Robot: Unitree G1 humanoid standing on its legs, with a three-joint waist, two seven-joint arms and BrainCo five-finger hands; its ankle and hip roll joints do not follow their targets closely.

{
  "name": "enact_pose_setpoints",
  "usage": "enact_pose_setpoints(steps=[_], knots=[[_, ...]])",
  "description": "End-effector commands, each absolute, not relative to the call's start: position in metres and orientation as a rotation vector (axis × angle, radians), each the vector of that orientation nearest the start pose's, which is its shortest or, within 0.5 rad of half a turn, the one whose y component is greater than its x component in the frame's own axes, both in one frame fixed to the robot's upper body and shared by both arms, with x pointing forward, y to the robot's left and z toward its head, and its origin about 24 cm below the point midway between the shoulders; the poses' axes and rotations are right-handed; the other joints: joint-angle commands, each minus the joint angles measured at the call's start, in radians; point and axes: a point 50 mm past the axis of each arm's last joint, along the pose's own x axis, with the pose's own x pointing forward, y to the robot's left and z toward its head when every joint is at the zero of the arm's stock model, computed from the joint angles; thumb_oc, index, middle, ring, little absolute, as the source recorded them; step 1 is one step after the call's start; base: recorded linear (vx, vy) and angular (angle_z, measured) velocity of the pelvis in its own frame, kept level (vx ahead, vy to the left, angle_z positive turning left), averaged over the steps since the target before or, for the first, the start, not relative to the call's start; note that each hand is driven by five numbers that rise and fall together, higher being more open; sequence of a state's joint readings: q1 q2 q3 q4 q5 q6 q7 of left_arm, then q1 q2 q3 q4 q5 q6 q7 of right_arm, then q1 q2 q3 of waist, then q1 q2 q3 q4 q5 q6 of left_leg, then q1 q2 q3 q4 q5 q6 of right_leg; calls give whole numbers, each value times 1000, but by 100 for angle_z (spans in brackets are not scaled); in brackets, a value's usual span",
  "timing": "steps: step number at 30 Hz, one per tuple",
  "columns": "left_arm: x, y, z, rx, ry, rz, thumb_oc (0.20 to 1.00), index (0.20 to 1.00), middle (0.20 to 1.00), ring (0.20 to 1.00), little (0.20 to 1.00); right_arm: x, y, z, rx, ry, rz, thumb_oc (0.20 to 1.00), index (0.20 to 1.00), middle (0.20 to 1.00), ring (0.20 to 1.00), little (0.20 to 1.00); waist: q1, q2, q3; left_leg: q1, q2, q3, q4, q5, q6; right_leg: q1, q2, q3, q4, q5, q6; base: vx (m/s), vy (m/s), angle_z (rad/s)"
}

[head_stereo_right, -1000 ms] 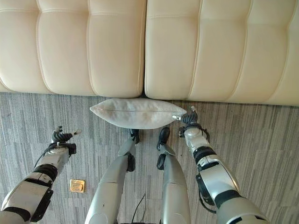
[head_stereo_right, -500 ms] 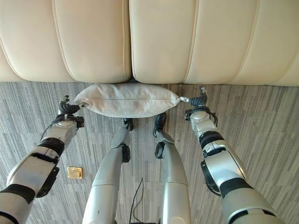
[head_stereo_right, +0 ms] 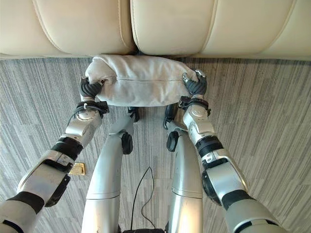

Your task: Pick up all the scattered cushions and arrange them neatly on the sofa.

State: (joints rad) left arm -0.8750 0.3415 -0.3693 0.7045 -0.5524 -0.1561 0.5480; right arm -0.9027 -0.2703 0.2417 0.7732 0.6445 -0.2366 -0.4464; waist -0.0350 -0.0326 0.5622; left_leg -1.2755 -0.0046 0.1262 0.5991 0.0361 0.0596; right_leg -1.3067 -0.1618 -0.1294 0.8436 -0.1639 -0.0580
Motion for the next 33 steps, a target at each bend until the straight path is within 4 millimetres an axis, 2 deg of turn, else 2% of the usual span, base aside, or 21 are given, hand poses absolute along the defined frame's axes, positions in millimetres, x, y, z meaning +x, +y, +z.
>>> enact_pose_setpoints(steps=[1, 6, 7, 8, 11, 12, 13, 15, 16, 17, 19, 21, 23, 24, 27, 28, 29, 30, 31, 32, 33], knots=[[371, 65, 150, -297, -183, 3, 200, 200, 200, 200, 200, 381, -106, 170, 457, -306, -80, 200, 200, 200, 200, 200, -23, 29, -43, 120, -4, -36, -12, -141, -29, 110, 13, 20, -157, -2, 86, -48, -17, -4], [356, 67, 131, -424, -132, -37, 200, 200, 200, 200, 200, 368, -114, 142, 534, -255, -78, 200, 200, 200, 200, 200, -26, 24, -72, 271, 2, -39, -148, -113, -30, 263, 14, 0, -286, 31, 100, -58, -10, -10], [349, 76, 122, -452, -121, -42, 200, 200, 200, 200, 200, 359, -117, 129, 515, -235, -57, 200, 200, 200, 200, 200, -25, 19, -91, 356, 1, -38, -209, -101, -32, 349, 17, -13, -349, 48, 109, -27, 16, -10], [348, 76, 120, -453, -116, -41, 200, 200, 200, 200, 200, 358, -117, 127, 513, -229, -57, 200, 200, 200, 200, 200, -25, 20, -90, 370, 1, -38, -220, -97, -33, 362, 18, -14, -359, 51, 110, -8, 27, -14], [334, 93, 98, -456, -79, -16, 200, 200, 200, 200, 200, 341, -124, 101, 439, -169, -40, 200, 200, 200, 200, 200, -22, 8, -130, 519, -4, -38, -312, -81, -44, 518, 25, -32, -458, 72, 124, 46, 21, -14], [327, 97, 88, -452, -57, -13, 200, 200, 200, 200, 200, 334, -126, 88, 414, -128, -41, 200, 200, 200, 200, 200, -19, 7, -135, 588, -6, -39, -347, -71, -44, 590, 26, -38, -502, 85, 127, 141, 67, -6], [317, 109, 78, -435, -44, 14, 200, 200, 200, 200, 200, 324, -130, 74, 367, -90, -31, 200, 200, 200, 200, 200, -15, 4, -174, 687, -10, -35, -407, -64, -51, 692, 27, -46, -563, 99, 138, 123, 53, -3], [315, 109, 76, -434, -39, 15, 200, 200, 200, 200, 200, 322, -130, 72, 366, -84, -31, 200, 200, 200, 200, 200, -16, 4, -165, 711, -10, -36, -422, -59, -51, 718, 29, -48, -578, 104, 139, 101, 50, 3], [304, 120, 69, -416, -37, 27, 200, 200, 200, 200, 200, 313, -137, 66, 275, -75, -10, 200, 200, 200, 200, 200, -12, 3, -210, 823, -13, -27, -489, -37, -48, 842, 29, -62, -661, 140, 147, 174, 104, 5], [299, 123, 62, -406, -19, 46, 200, 200, 200, 200, 200, 308, -137, 66, 262, -85, 2, 200, 200, 200, 200, 200, -11, 2, -228, 887, -11, -19, -532, -31, -53, 903, 29, -71, -693, 148, 156, 254, 156, 0], [289, 130, 55, -388, -1, 56, 200, 200, 200, 200, 200, 301, -142, 57, 210, -56, 7, 200, 200, 200, 200, 200, -7, 9, -268, 985, -17, -22, -579, -30, -50, 1009, 29, -75, -749, 164, 169, 218, 136, -5], [280, 139, 52, -366, -2, 64, 200, 200, 200, 200, 200, 295, -148, 61, 161, -78, 7, 200, 200, 200, 200, 200, -5, 12, -301, 1062, -22, -19, -609, -37, -48, 1082, 23, -81, -783, 175, 184, 184, 141, 2], [273, 141, 50, -356, 6, 59, 200, 200, 200, 200, 200, 290, -149, 57, 141, -62, 6, 200, 200, 200, 200, 200, -3, 14, -326, 1133, -25, -14, -631, -44, -42, 1150, 24, -76, -802, 178, 191, 176, 174, 2], [269, 143, 50, -346, 5, 62, 200, 200, 200, 200, 200, 288, -150, 55, 108, -49, -5, 200, 200, 200, 200, 200, -1, 17, -361, 1182, -30, -8, -645, -55, -33, 1184, 20, -75, -786, 180, 200, 168, 195, -1], [266, 142, 48, -327, 26, 66, 200, 200, 200, 200, 200, 285, -153, 49, 48, -20, -42, 200, 200, 200, 200, 200, -3, 23, -381, 1235, -33, -5, -666, -62, -25, 1199, 15, -73, -737, 181, 213, 95, 167, -7], [263, 141, 45, -322, 48, 86, 200, 200, 200, 200, 200, 284, -148, 49, 50, -11, -49, 200, 200, 200, 200, 200, -7, 36, -378, 1300, -38, 3, -686, -76, -4, 1156, -3, -61, -548, 242, 235, 35, 139, -14], [263, 141, 45, -322, 47, 86, 200, 200, 200, 200, 200, 284, -148, 49, 50, -11, -49, 200, 200, 200, 200, 200, -6, 34, -378, 1300, -40, 4, -686, -76, -3, 1153, -5, -58, -543, 239, 236, 42, 178, -18], [265, 140, 46, -319, 45, 92, 200, 200, 200, 200, 200, 285, -145, 50, 46, -15, -54, 200, 200, 200, 200, 200, -4, 38, -374, 1317, -40, 12, -686, -84, 4, 1137, -14, -65, -475, 249, 240, 28, 61, -14], [265, 138, 47, -312, 42, 94, 200, 200, 200, 200, 200, 287, -144, 52, 22, -23, -60, 200, 200, 200, 200, 200, -5, 43, -373, 1332, -37, 16, -686, -90, 4, 1126, -8, -67, -436, 239, 237, 76, 27, -7], [268, 135, 49, -325, 36, 101, 200, 200, 200, 200, 200, 289, -142, 57, 20, -37, -67, 200, 200, 200, 200, 200, -7, 42, -374, 1352, -29, 29, -686, -97, -9, 1105, 38, -60, -487, 193, 224, 86, -39, -4], [270, 134, 52, -328, 24, 96, 200, 200, 200, 200, 200, 292, -142, 61, 7, -46, -69, 200, 200, 200, 200, 200, -4, 39, -373, 1355, -30, 37, -686, -98, -13, 1091, 51, -74, -541, 179, 221, 98, -83, -9]])
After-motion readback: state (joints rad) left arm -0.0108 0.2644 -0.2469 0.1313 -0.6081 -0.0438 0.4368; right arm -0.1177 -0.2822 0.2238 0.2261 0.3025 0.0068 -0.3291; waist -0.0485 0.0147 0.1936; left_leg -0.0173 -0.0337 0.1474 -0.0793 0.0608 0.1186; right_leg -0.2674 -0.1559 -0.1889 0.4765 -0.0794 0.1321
